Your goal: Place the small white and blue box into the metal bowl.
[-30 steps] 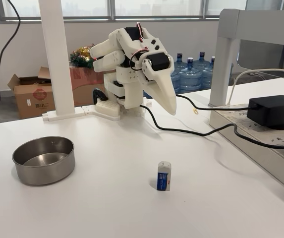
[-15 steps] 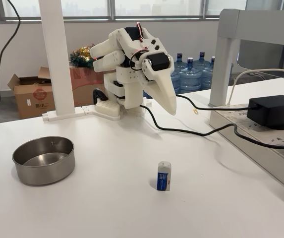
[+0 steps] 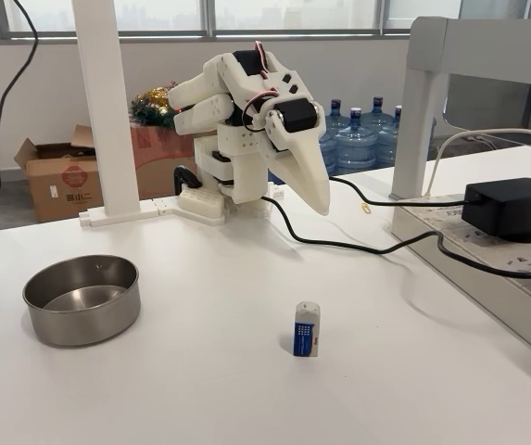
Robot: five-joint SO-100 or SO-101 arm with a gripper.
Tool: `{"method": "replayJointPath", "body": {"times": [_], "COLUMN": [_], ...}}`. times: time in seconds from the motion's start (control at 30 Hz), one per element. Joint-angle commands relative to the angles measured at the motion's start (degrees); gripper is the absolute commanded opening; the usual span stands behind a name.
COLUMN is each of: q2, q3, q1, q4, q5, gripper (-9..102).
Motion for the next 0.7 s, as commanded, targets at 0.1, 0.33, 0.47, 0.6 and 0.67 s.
{"method": "replayJointPath", "body": {"times": [0.1,0.33,0.47,0.6,0.67], "q2": [1.1,1.1,1.1,1.1,1.1], "q3": [2.2,2.2,2.2,2.2,2.2], "q1": [0.5,0.5,0.5,0.5,0.5], "q4": [0.3,0.3,0.3,0.3,0.3], "q5": [0.0,0.0,0.0,0.0,0.0], "gripper": [-4,-4,-4,-4,-4]}}
